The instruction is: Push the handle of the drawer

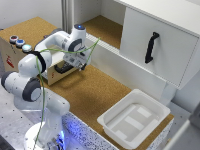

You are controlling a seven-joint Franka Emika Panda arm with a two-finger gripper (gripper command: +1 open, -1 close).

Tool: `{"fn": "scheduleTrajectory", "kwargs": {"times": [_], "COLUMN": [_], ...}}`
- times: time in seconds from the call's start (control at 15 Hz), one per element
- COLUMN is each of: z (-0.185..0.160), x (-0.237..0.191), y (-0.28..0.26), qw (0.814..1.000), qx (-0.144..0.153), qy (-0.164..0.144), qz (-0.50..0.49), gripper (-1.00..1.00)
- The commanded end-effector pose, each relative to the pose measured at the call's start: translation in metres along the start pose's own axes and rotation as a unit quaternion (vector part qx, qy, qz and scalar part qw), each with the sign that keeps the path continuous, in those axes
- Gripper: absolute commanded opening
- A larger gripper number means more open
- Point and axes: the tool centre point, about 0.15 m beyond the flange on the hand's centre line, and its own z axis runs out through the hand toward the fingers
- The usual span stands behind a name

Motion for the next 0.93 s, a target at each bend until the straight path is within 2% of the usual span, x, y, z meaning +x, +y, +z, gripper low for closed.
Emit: {"fn": "scheduleTrajectory", "kwargs": {"times": [0.0,0.07,0.53,0.87], "z": [0.041,0.044,0.055,0.061], "x": [0.019,0.023,0.044,0.06], "y": [-0.007,-0.007,-0.022,-0.041], "qw": [0.999,0.999,1.0,1.0], "qx": [-0.011,-0.013,0.011,0.01], "qy": [0.028,0.027,0.014,-0.009], "qz": [0.01,0.009,0.013,-0.001], "gripper": [1.0,-1.0,-1.0,-1.0]}}
